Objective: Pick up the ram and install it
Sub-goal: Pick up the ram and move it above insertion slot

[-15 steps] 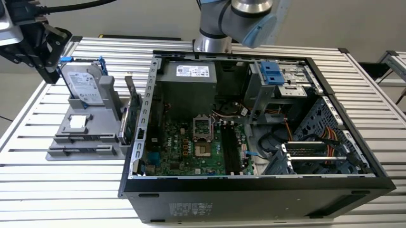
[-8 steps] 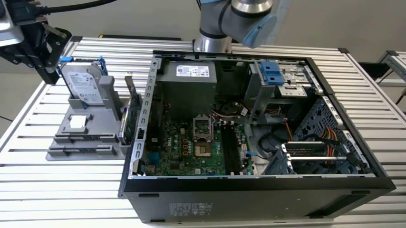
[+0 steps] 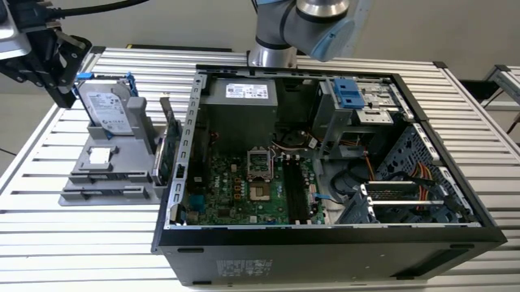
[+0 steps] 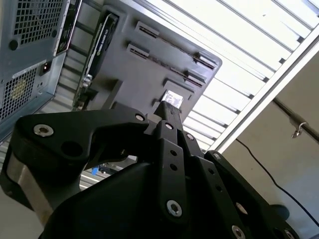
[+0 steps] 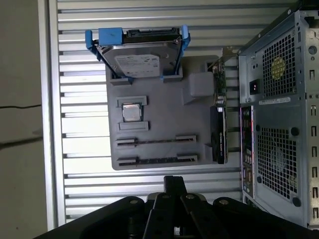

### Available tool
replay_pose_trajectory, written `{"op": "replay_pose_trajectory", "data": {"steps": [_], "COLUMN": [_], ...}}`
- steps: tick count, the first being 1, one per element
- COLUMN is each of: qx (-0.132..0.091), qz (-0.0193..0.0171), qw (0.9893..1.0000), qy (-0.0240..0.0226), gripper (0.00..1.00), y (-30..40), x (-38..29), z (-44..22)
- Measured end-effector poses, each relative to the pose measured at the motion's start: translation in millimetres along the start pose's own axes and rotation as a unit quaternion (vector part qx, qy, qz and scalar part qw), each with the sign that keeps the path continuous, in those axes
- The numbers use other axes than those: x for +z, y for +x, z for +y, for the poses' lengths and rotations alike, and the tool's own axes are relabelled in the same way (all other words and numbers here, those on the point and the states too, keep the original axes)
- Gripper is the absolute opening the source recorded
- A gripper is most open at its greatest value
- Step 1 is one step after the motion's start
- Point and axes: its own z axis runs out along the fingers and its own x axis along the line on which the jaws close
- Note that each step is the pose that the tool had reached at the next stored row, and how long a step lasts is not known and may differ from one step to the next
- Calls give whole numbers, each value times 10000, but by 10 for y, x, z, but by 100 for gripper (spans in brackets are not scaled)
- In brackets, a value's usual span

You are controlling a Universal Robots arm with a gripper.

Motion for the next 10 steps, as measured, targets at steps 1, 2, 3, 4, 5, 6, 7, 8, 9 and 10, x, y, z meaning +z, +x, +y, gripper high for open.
{"op": "replay_pose_trajectory", "data": {"steps": [1, 2, 3, 4, 5, 6, 7, 8, 9, 10], "qx": [-2, -3, -5, -6, -8, -22, -60, -103, -144, -185], "qz": [0, 0, 1, 1, 1, 2, 4, 5, 7, 9], "qw": [10000, 10000, 10000, 10000, 10000, 10000, 10000, 9999, 9999, 9998], "qy": [0, 0, 0, 0, 0, 0, -1, -2, -2, -3], "gripper": [0, 0, 0, 0, 0, 0, 0, 0, 0, 0], "y": [0, 0, 0, 0, 0, 0, 0, 0, 0, 0], "x": [0, 0, 0, 0, 0, 0, -1, 0, 0, 0], "z": [0, 0, 0, 0, 0, 0, 0, 0, 0, 0]}}
